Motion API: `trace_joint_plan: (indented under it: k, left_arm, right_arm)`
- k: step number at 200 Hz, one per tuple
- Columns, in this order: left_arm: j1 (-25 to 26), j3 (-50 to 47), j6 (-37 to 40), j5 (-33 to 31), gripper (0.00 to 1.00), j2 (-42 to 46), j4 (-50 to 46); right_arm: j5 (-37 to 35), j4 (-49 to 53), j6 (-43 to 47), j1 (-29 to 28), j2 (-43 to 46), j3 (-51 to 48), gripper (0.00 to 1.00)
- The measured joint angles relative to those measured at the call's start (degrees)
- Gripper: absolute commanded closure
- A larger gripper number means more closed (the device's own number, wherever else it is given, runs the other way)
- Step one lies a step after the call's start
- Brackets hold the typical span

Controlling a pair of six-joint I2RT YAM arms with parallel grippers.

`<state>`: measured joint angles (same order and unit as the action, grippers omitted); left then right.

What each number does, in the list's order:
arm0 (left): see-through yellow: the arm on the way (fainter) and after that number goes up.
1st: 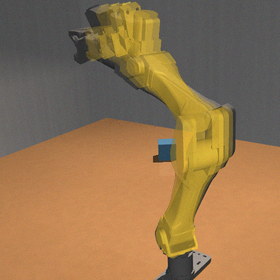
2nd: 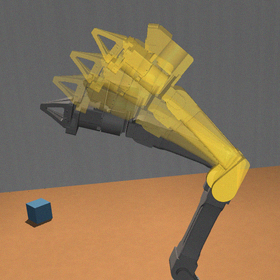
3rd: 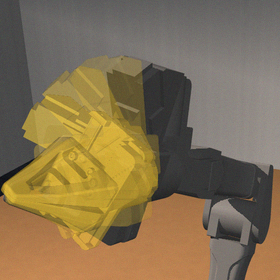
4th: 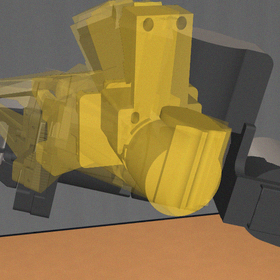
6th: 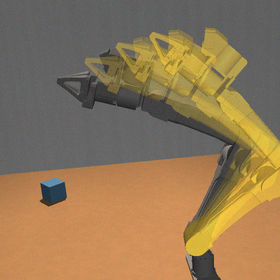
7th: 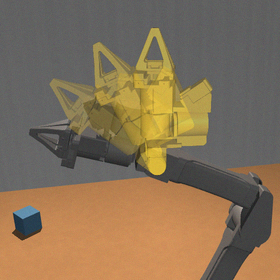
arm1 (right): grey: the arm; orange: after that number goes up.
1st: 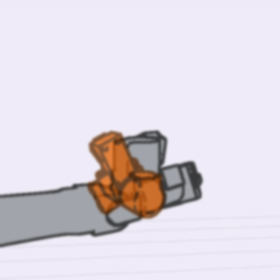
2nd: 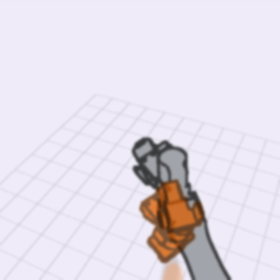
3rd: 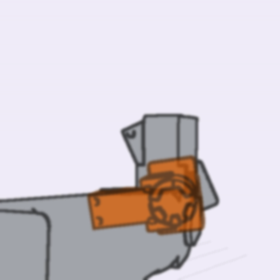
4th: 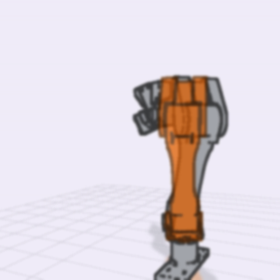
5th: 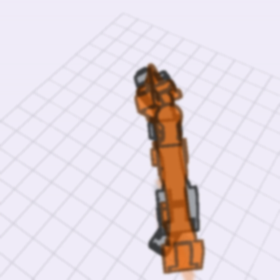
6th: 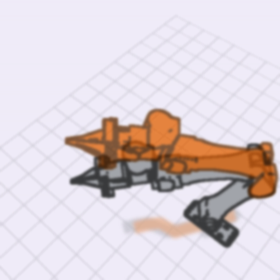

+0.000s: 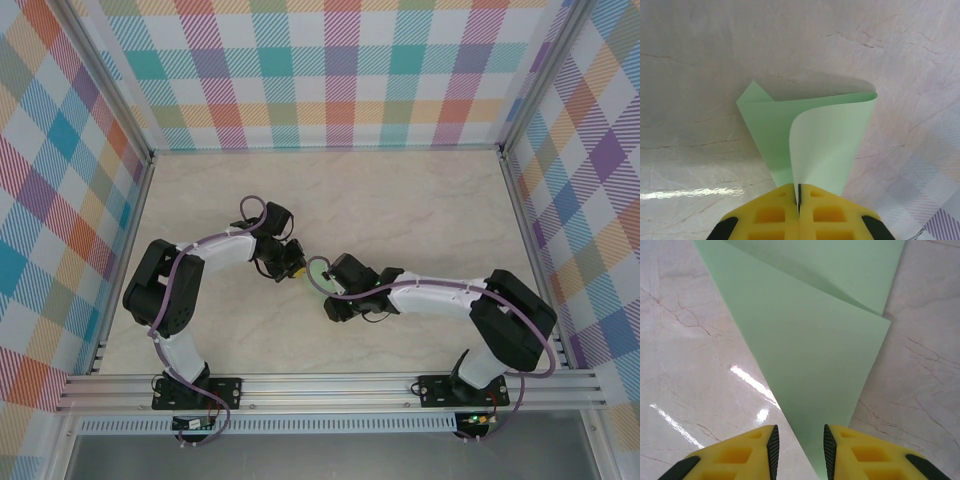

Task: Fold a paper plane with a square sheet of paper (pick it up from the middle)
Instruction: Fold the wing for the fifth time at the center of the table.

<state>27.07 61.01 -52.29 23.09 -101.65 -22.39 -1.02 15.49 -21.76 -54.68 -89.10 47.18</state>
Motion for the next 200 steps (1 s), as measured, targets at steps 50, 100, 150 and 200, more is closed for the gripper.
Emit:
trace_joint_plan:
  k: [50, 100, 150, 200]
  left_arm:
    - [0.00, 0.00, -0.63, 0.00, 1.00, 0.00, -0.02]
    - [0.00, 0.00, -0.66, 0.02, 1.00, 0.00, -0.02]
    - [-0.02, 0.00, -0.66, 0.02, 1.00, 0.00, -0.02]
    - [0.00, 0.00, -0.66, 0.02, 1.00, 0.00, -0.02]
  right_arm:
    - [0.02, -0.46, 1.86, -0.09, -1.18, 2.29, 0.49]
    - [-2.36, -0.66, 4.28, -1.77, -2.75, 4.63, 0.47]
    - [-8.24, -0.50, 5.79, -4.13, -7.34, 8.13, 0.52]
    - [-11.21, -0.07, 6.19, -4.33, -7.76, 8.13, 0.59]
